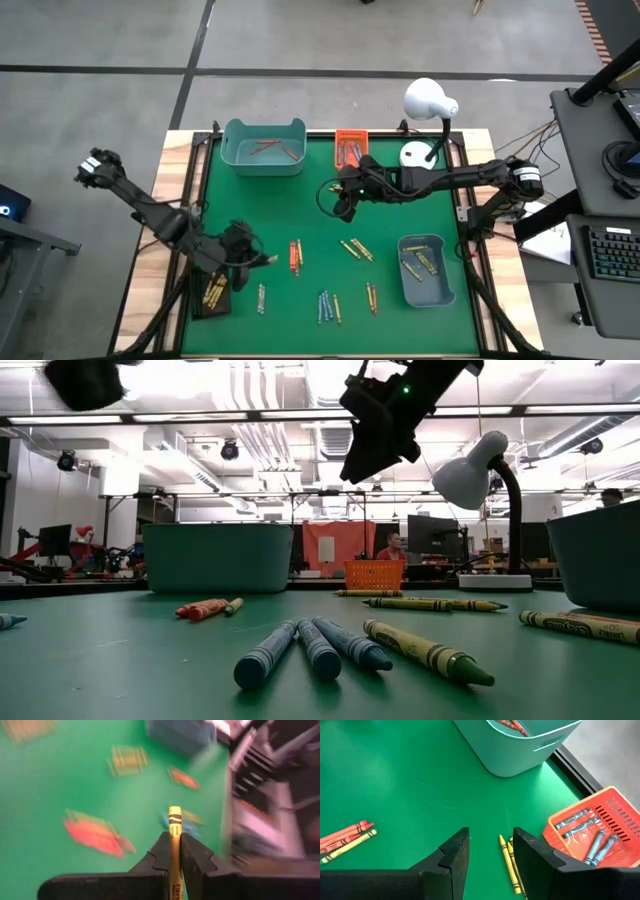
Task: Sort crayons
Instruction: Put the yellow crayon into the black bin, then put the green crayon into the blue bin
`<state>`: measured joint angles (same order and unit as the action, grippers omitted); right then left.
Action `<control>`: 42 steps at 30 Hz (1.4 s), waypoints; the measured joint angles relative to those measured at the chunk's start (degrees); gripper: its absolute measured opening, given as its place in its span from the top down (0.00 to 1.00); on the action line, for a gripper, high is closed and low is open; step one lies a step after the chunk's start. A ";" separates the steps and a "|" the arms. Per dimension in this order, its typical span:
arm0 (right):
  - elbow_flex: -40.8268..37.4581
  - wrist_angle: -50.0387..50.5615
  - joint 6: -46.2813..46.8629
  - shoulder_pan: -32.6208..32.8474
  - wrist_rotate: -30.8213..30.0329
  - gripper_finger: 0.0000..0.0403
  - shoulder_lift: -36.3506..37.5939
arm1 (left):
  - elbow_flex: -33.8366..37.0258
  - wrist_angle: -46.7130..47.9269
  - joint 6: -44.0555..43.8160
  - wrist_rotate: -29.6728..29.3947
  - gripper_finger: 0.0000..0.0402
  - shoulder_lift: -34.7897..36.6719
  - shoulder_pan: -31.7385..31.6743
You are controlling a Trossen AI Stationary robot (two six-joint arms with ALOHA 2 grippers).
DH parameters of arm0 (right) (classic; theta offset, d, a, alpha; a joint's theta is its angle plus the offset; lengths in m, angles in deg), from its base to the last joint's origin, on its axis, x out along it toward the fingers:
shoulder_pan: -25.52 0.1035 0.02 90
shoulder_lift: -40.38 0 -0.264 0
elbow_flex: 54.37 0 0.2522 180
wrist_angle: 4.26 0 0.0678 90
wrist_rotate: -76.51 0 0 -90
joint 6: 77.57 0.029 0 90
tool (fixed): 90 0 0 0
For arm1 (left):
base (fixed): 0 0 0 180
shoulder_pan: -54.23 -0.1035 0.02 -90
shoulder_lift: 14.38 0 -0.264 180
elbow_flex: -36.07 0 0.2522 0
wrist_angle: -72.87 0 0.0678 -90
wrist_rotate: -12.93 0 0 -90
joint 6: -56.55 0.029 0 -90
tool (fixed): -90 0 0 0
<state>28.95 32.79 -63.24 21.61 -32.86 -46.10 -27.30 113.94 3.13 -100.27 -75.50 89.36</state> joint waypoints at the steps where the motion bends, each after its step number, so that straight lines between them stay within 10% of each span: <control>1: 0.00 0.00 0.02 0.05 0.00 0.65 0.00 | -0.34 1.54 -6.16 4.50 1.00 0.06 0.33; 13: 0.00 -0.07 0.00 0.05 0.00 0.65 0.00 | -0.91 27.90 -52.10 35.21 1.00 -8.12 13.11; 33: 0.00 -0.02 0.00 0.05 0.37 0.65 0.02 | -1.23 33.95 -50.34 35.34 0.78 -14.80 14.28; 42: 1.99 0.22 4.48 -0.59 7.27 0.65 0.02 | -5.69 35.26 -35.78 13.99 0.79 -11.19 12.52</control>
<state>30.94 33.01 -58.76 21.03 -25.60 -46.08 -32.99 149.20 -32.65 -86.28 -86.69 101.88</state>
